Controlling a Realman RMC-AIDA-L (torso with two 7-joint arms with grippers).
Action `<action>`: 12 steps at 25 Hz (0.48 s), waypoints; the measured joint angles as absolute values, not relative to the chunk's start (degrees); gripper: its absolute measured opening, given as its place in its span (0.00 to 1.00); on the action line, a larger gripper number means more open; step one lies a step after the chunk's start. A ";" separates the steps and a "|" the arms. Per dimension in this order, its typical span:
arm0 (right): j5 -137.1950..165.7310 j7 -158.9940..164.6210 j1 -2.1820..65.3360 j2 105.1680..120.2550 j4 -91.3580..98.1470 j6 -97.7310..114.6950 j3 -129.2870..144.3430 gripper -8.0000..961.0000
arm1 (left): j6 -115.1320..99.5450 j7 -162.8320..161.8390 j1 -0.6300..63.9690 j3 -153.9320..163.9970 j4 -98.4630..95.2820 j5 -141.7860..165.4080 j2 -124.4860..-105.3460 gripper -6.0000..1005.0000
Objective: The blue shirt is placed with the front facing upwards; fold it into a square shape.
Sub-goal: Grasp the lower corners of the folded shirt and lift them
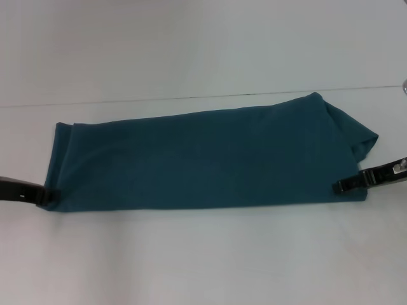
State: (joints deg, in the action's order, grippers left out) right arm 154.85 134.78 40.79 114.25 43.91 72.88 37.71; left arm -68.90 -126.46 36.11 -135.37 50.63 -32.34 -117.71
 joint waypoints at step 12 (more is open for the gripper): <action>155.15 135.06 41.18 113.58 41.79 71.63 40.85 0.52 | -68.90 -126.56 36.20 -135.43 50.44 -32.34 -117.51 0.03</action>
